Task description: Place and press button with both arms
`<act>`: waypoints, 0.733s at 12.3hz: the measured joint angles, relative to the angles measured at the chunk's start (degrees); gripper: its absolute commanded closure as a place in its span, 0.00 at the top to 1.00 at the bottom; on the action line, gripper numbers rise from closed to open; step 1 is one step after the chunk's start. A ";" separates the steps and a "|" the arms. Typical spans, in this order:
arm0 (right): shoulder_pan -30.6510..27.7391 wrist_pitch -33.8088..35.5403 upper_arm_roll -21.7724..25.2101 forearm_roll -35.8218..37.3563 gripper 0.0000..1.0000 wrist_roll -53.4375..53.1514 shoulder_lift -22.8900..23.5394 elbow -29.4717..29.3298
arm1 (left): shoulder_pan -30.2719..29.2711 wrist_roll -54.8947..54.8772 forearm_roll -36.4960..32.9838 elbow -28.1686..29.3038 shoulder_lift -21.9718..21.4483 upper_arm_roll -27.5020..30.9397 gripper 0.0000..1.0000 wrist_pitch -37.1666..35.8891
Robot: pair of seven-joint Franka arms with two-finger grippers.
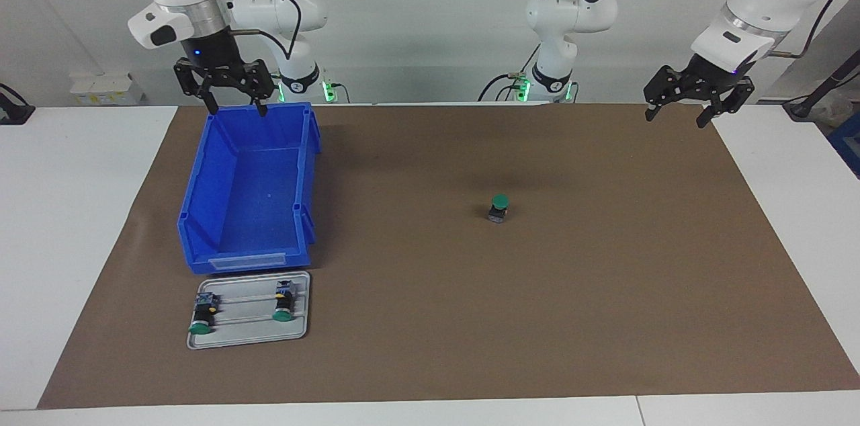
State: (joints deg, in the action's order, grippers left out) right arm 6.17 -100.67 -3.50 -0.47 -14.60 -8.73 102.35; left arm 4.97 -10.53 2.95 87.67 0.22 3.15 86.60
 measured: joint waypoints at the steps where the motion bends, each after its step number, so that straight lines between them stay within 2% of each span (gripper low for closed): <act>1: 3.32 -0.41 -0.19 0.94 0.95 -2.53 3.70 -3.77 | 0.00 0.00 0.00 1.11 -0.59 0.00 1.00 0.35; 4: 12.28 0.89 -0.46 6.30 0.92 -6.85 15.09 -15.92 | -0.11 0.00 -0.03 2.12 -1.31 0.09 1.00 0.48; 7: 19.78 0.52 -0.43 7.26 0.89 -17.06 27.97 -28.31 | -0.22 0.00 -0.04 2.39 -1.32 0.20 1.00 0.48; 9: 23.97 -2.56 -0.37 7.35 0.86 -25.79 36.48 -35.50 | -0.22 0.00 -0.05 2.45 -1.34 0.20 1.00 0.51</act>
State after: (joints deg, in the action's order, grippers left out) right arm 30.14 -103.23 -3.87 6.88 -40.38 27.75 66.85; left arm 4.75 -10.54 2.90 90.12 -1.11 3.35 87.11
